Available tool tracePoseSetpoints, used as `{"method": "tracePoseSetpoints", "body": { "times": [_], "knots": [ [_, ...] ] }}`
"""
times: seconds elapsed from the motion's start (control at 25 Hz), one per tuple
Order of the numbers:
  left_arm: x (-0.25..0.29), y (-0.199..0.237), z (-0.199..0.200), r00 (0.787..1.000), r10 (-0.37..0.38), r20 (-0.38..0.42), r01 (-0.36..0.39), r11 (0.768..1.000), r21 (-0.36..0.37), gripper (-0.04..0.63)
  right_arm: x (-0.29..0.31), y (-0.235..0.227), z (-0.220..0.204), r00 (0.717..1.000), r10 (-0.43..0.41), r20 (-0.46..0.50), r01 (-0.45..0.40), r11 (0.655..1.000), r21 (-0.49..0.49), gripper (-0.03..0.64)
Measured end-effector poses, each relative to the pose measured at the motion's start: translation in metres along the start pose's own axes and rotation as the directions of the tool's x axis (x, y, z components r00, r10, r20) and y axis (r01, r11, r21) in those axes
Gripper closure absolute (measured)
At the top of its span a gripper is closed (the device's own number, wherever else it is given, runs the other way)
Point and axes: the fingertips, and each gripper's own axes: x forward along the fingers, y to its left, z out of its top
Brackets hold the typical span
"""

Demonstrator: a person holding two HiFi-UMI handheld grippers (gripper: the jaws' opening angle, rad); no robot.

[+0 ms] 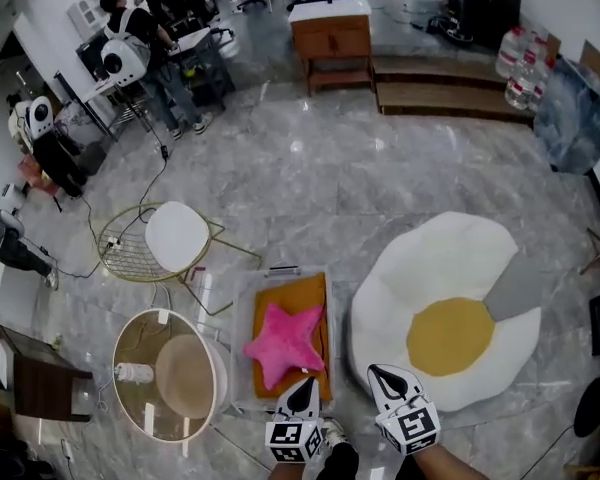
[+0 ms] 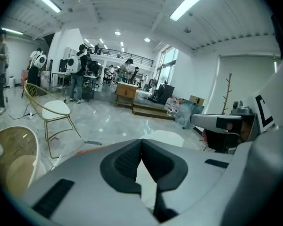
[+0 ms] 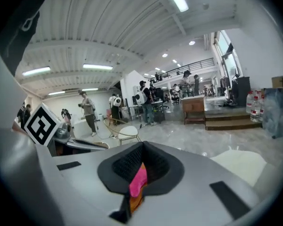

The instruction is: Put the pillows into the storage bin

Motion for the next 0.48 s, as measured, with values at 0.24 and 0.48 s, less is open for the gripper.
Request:
{"method": "tracePoseSetpoints", "body": {
  "times": [0.24,0.48],
  "knots": [
    [-0.053,-0.051,0.054,0.996,-0.038,0.081,0.032,0.997,0.065,0.577,-0.080,-0.002,0.057,0.995,-0.066,0.074,0.069,0.997,-0.037,0.606],
    [-0.094,-0.090,0.091,0.984,-0.089,0.153,0.072,0.991,0.110,0.577,-0.122,-0.008,0.108,0.982,-0.136,0.129,0.149,0.984,-0.098,0.606]
  ]
}}
